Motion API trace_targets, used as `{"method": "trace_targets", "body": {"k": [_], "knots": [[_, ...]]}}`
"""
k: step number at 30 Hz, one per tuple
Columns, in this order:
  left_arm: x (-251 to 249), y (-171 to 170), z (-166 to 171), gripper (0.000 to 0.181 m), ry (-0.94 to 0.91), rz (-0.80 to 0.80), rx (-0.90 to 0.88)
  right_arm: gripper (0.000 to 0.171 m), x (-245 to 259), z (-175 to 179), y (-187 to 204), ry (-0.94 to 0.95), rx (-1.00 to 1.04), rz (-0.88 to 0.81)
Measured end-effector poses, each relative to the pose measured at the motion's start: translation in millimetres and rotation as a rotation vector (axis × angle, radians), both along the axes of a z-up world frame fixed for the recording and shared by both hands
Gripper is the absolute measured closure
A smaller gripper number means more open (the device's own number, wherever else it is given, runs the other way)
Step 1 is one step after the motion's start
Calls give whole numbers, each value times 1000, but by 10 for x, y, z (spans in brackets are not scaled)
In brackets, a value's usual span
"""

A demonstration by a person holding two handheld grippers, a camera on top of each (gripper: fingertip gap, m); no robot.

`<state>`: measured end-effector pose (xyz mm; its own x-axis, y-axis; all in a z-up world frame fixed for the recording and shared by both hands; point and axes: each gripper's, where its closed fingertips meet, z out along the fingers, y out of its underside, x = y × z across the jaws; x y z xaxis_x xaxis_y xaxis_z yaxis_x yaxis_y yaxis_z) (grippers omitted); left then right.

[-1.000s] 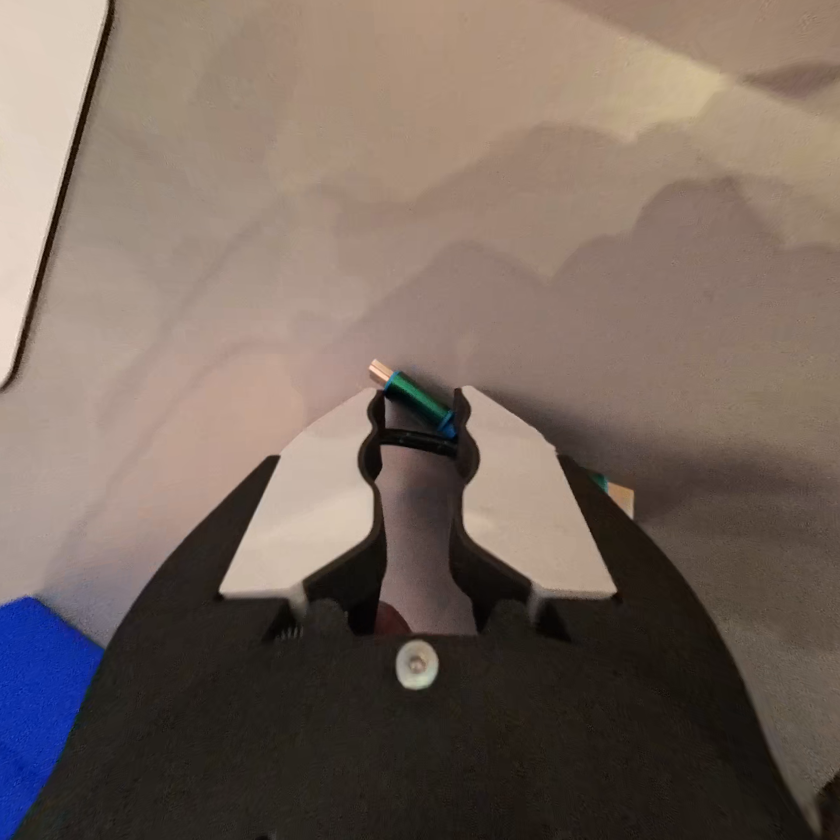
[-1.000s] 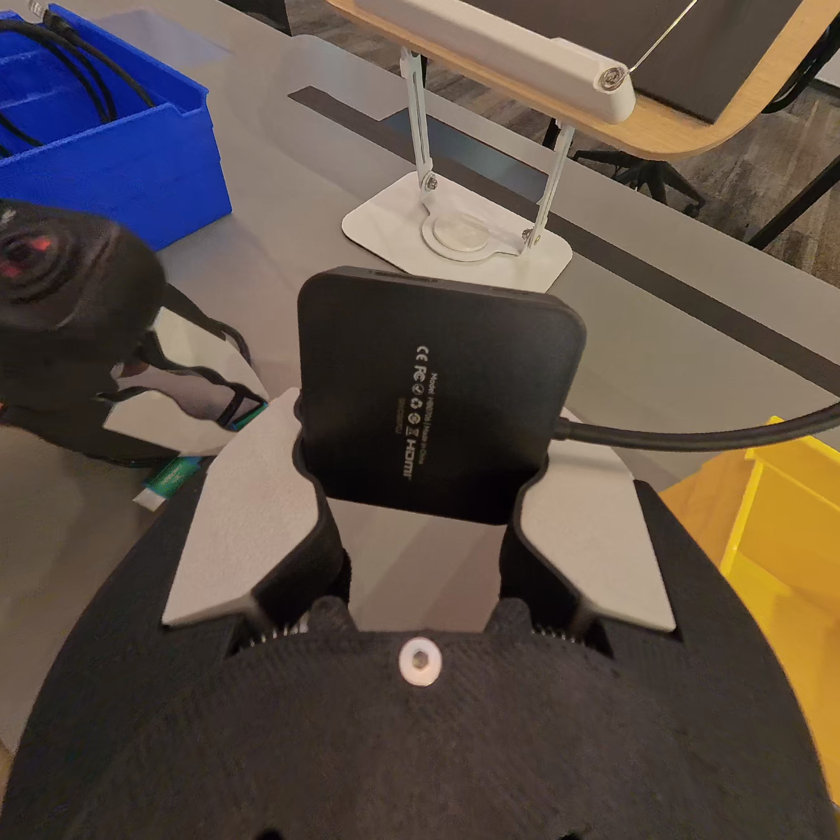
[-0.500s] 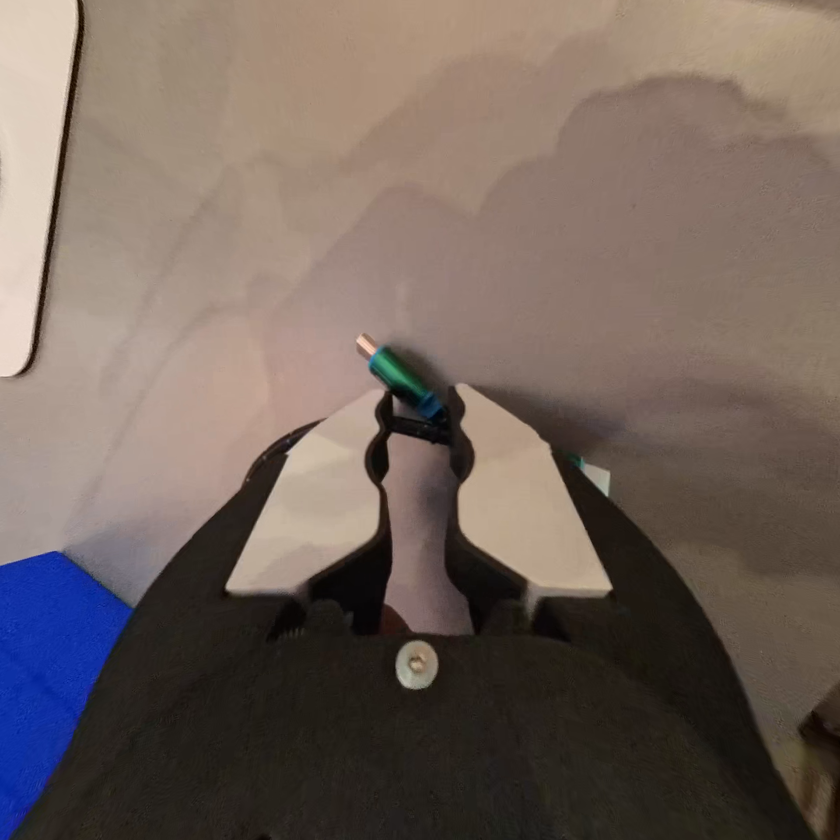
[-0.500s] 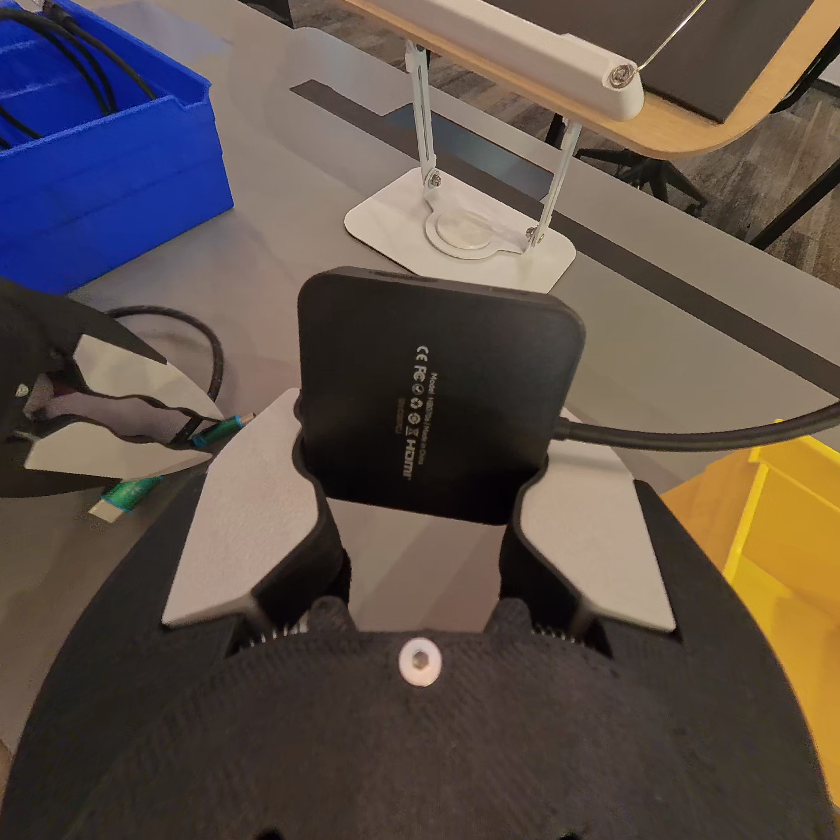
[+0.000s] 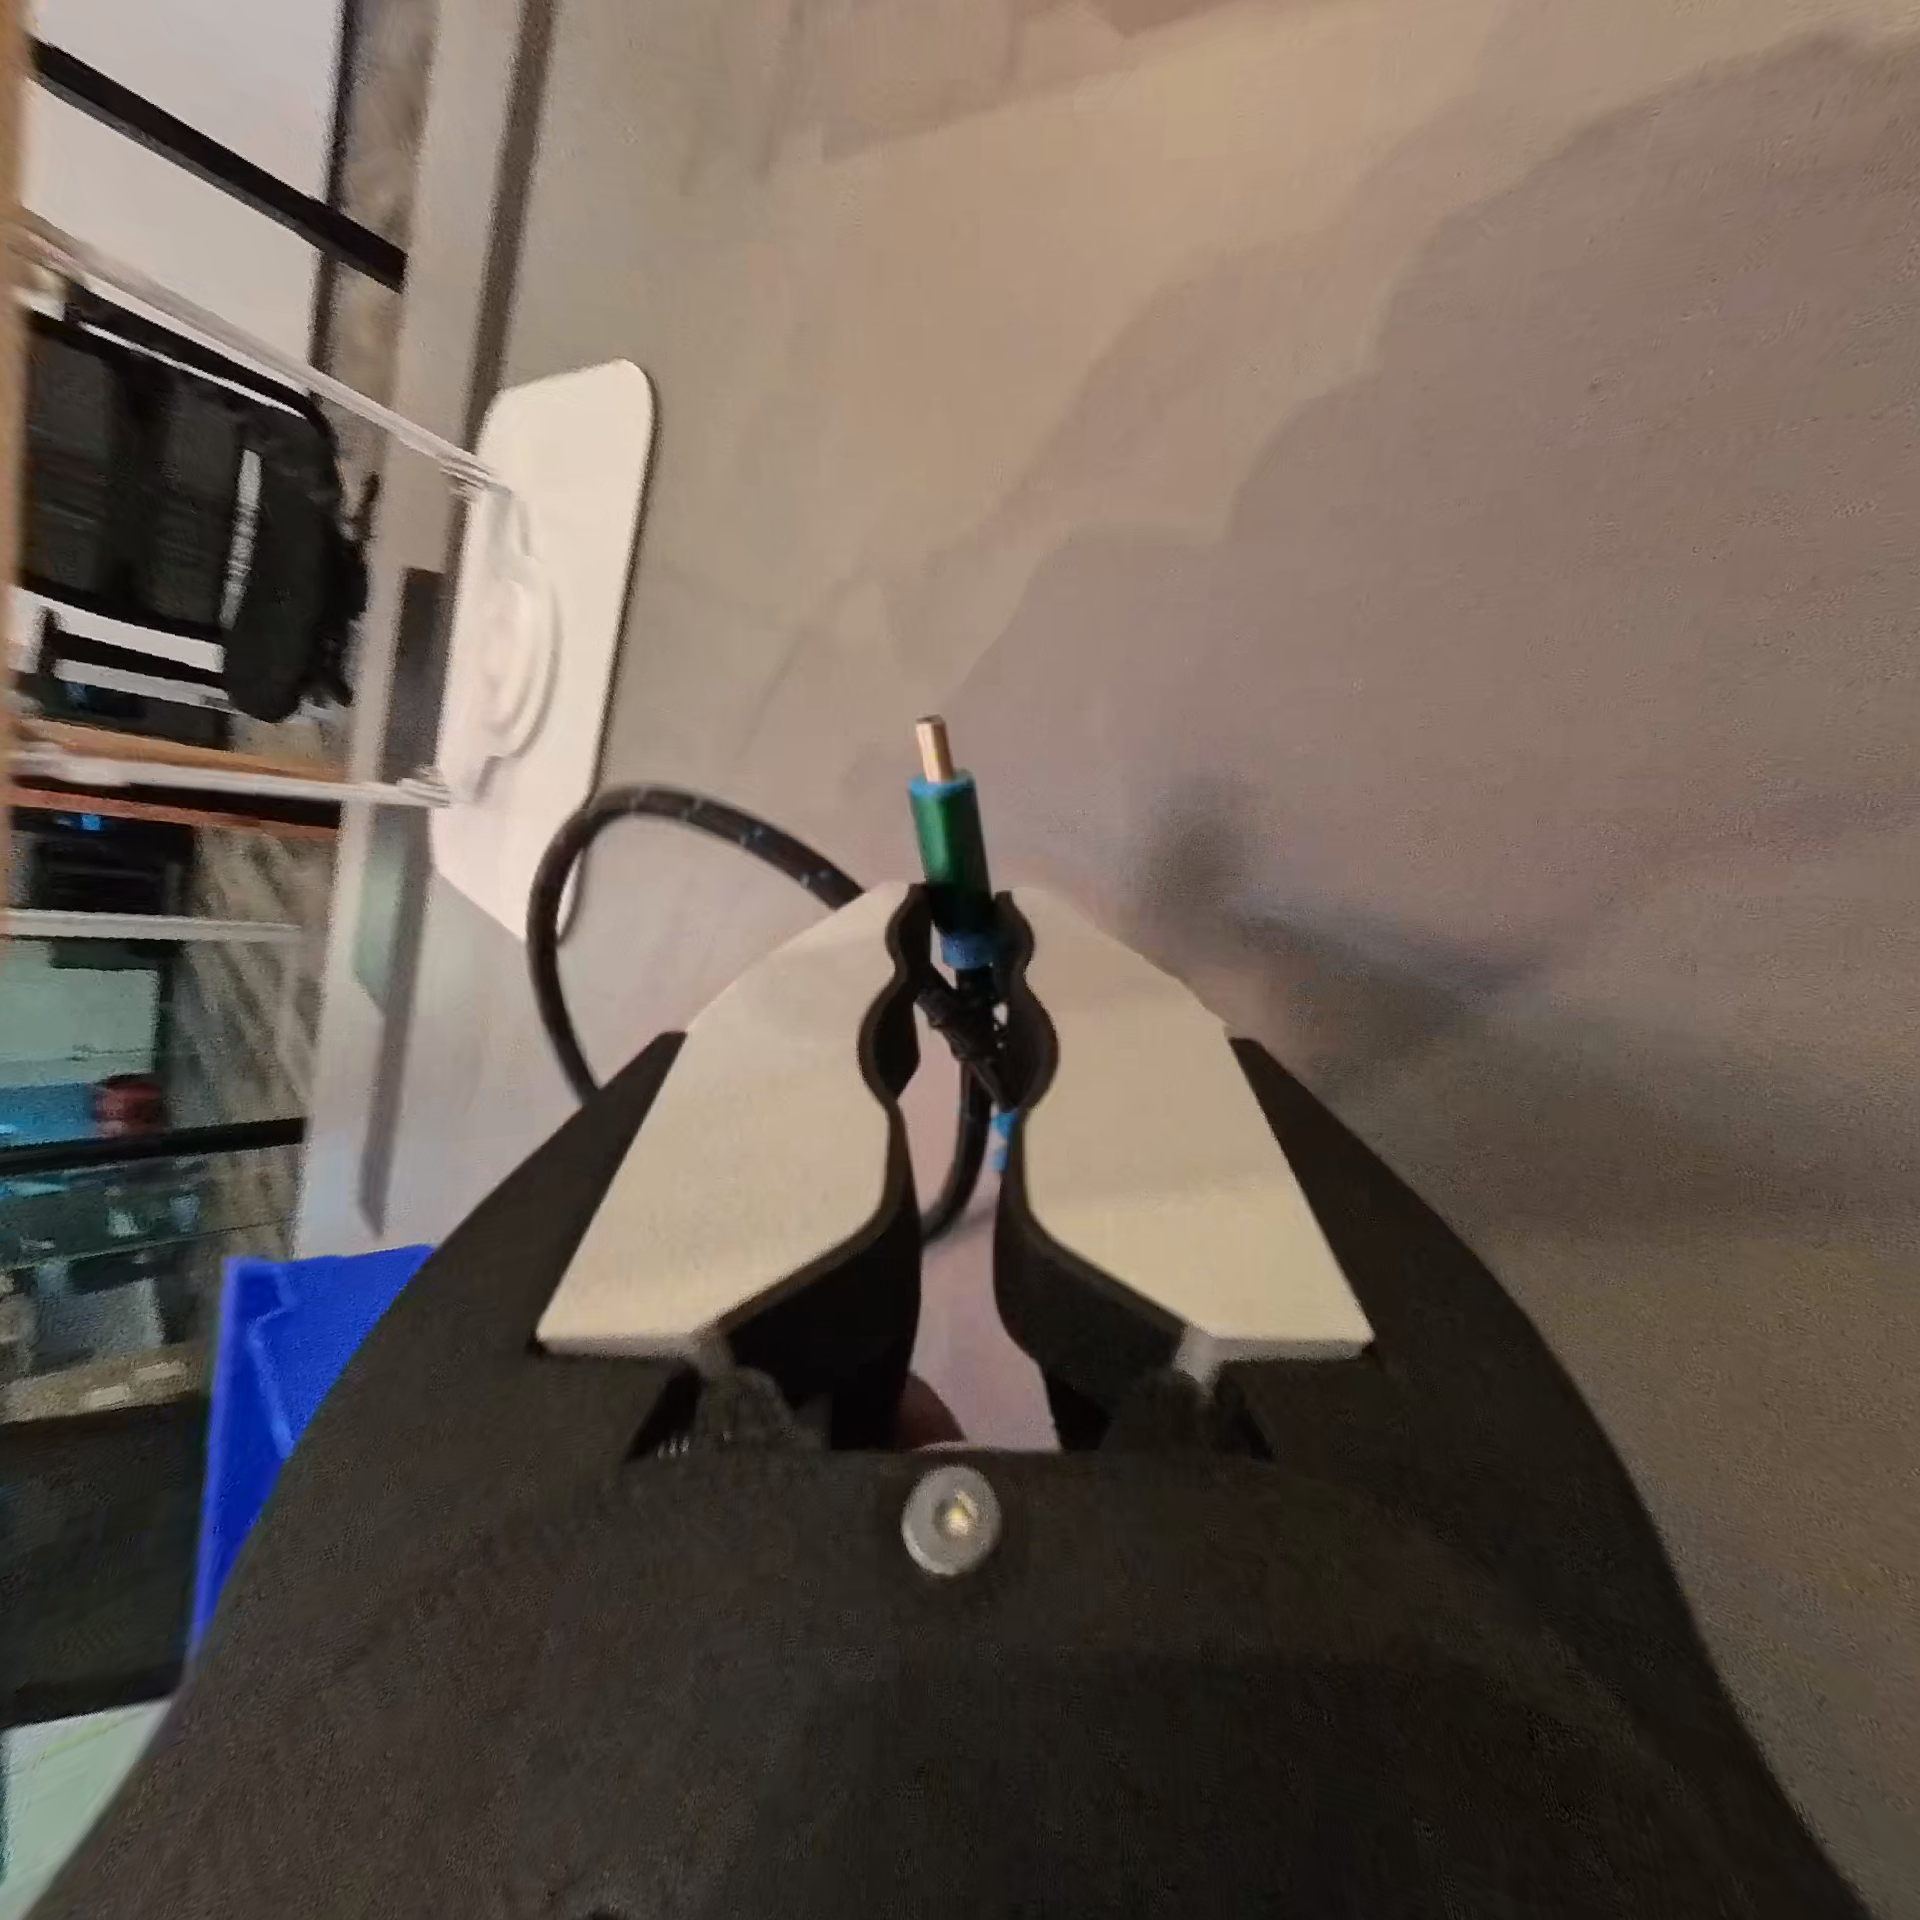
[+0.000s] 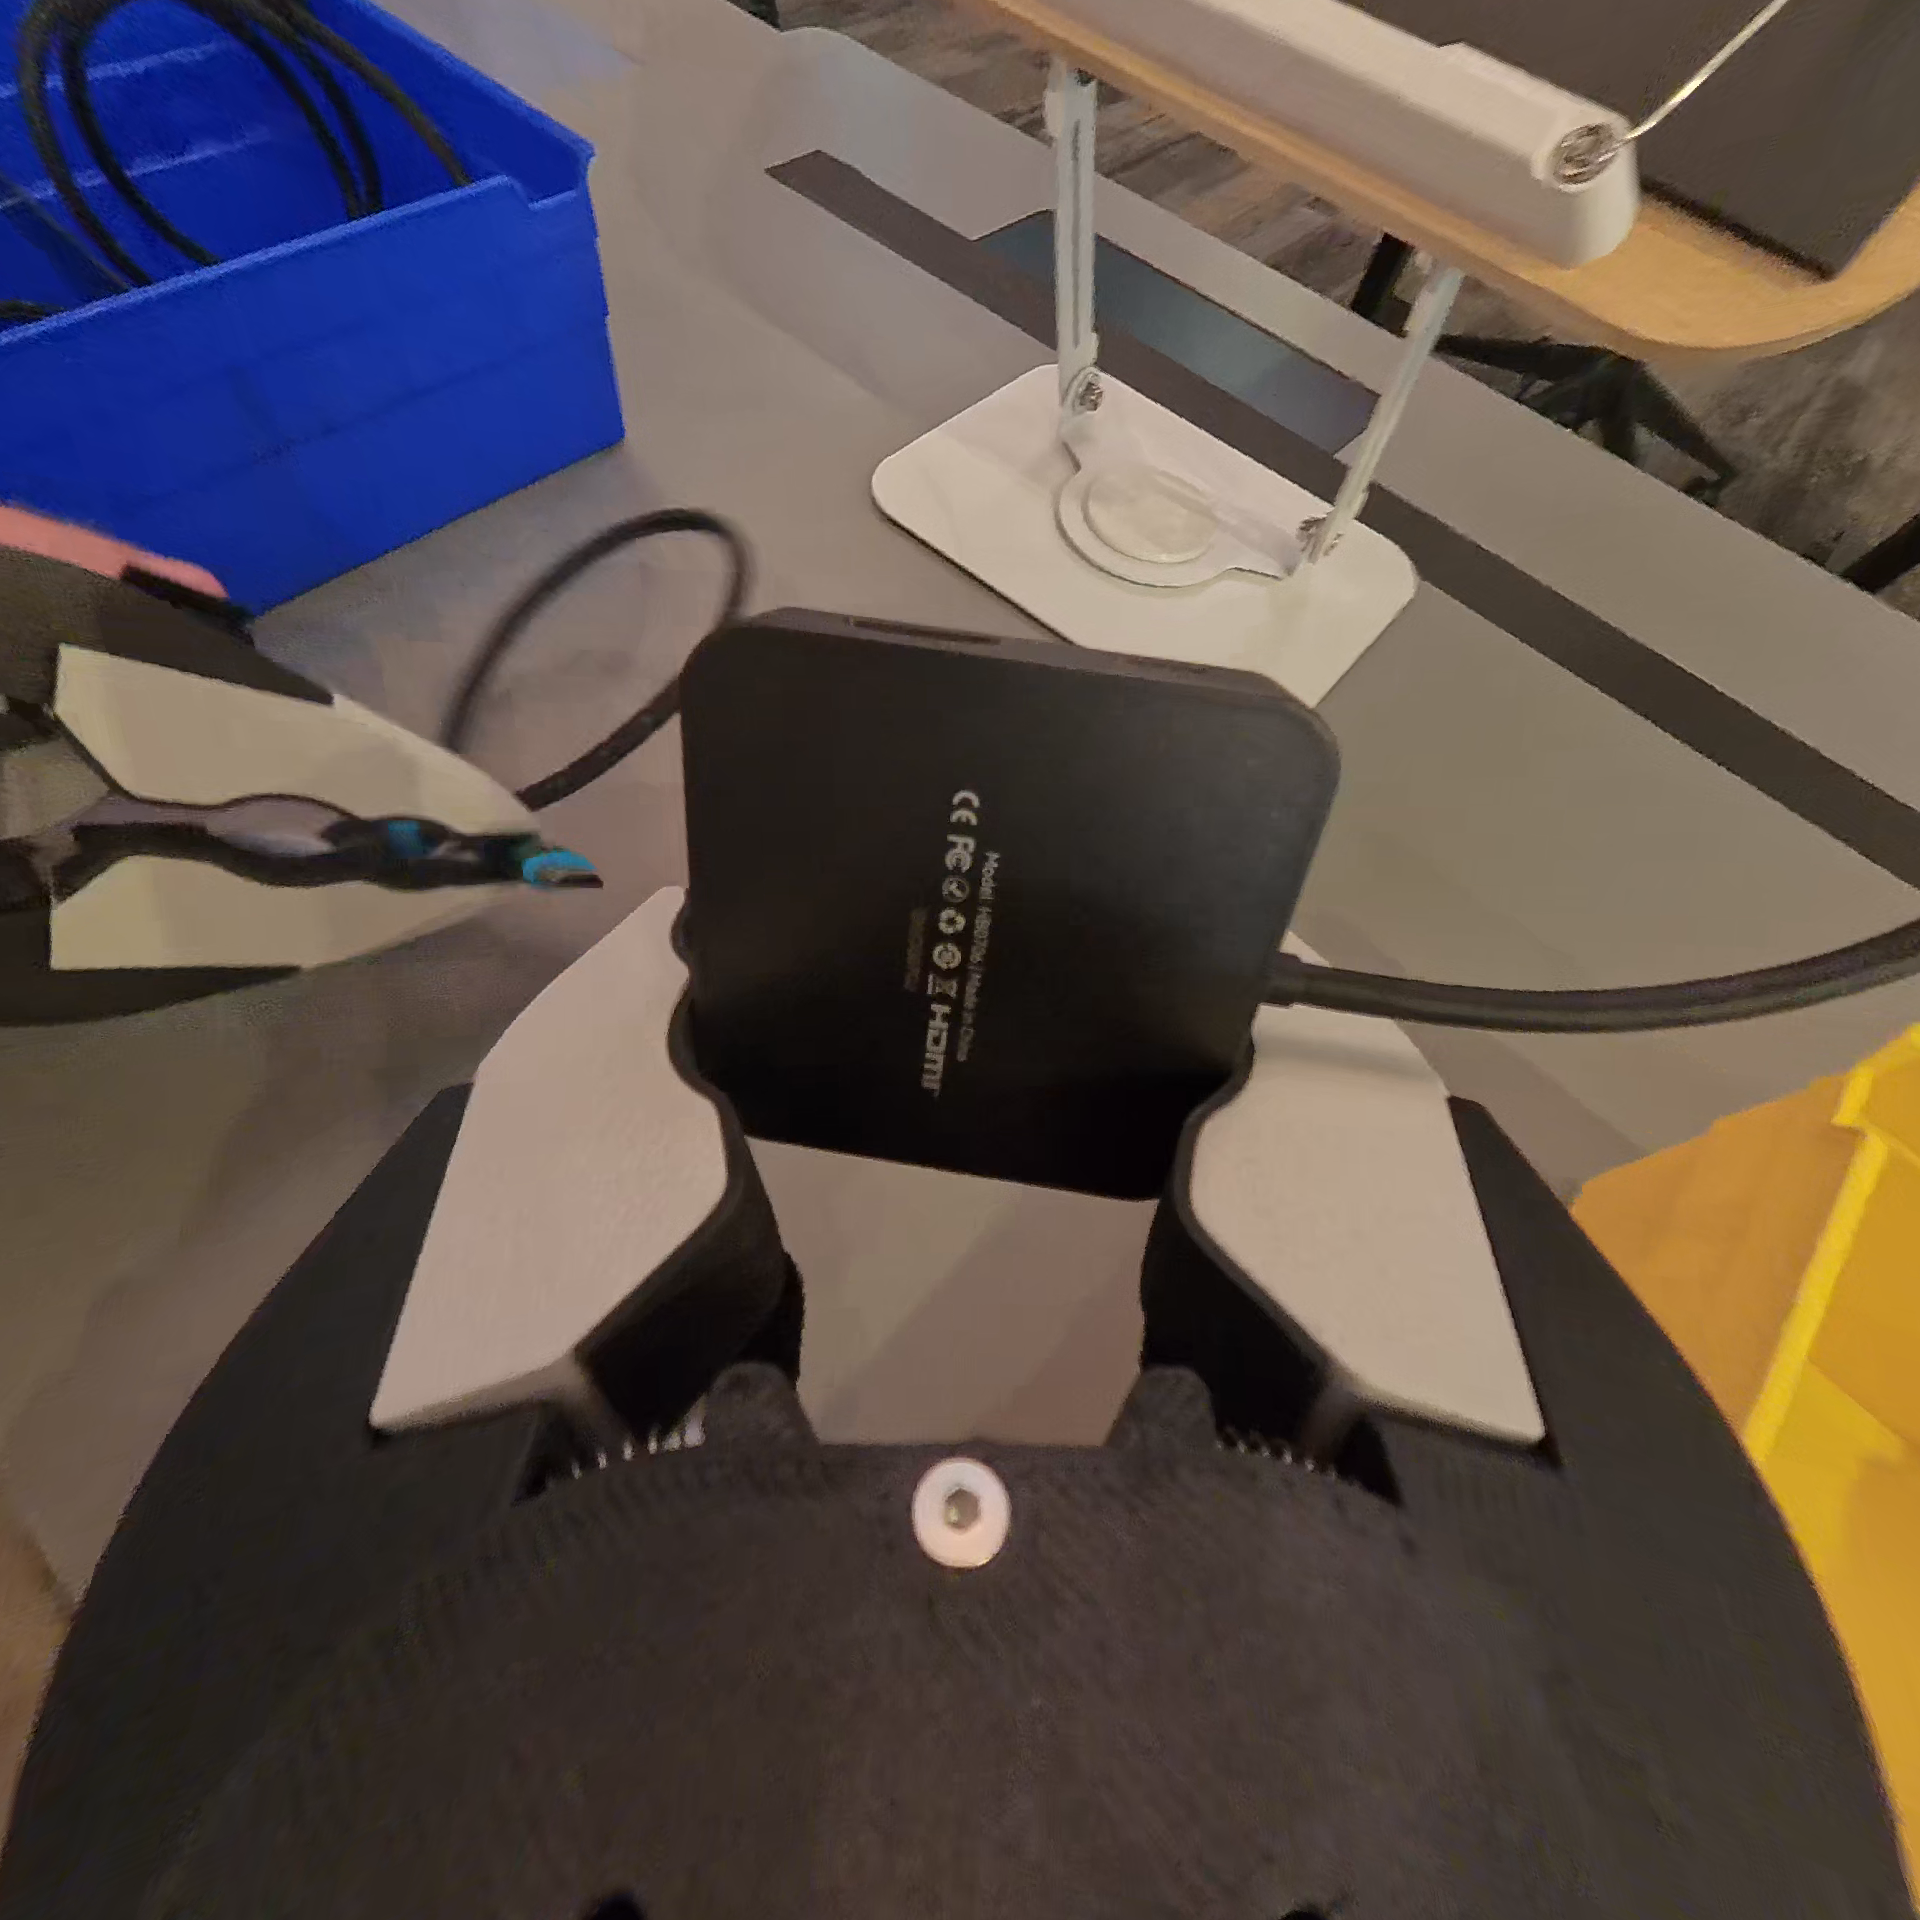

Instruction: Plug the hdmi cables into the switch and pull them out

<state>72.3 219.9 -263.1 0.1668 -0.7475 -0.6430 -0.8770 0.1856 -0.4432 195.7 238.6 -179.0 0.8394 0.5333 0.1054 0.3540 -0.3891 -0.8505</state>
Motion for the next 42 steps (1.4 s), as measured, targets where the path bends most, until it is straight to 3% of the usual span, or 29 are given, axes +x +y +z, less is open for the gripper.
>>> {"method": "trace_targets", "body": {"k": [8,14,27,42], "knots": [[-35,84,626,171,-17,-75,284,83,-234,-231,-106,-8,-144,105],[-73,90,702,170,42,-125,393,83,-419,-510,-253,-27,-301,190],[-171,-79,1183,170,33,-179,699,83,-798,-390,-443,-74,-132,472],[-221,-137,1003,170,237,-273,841,83,-1087,-685,-756,-153,-422,557]]}}
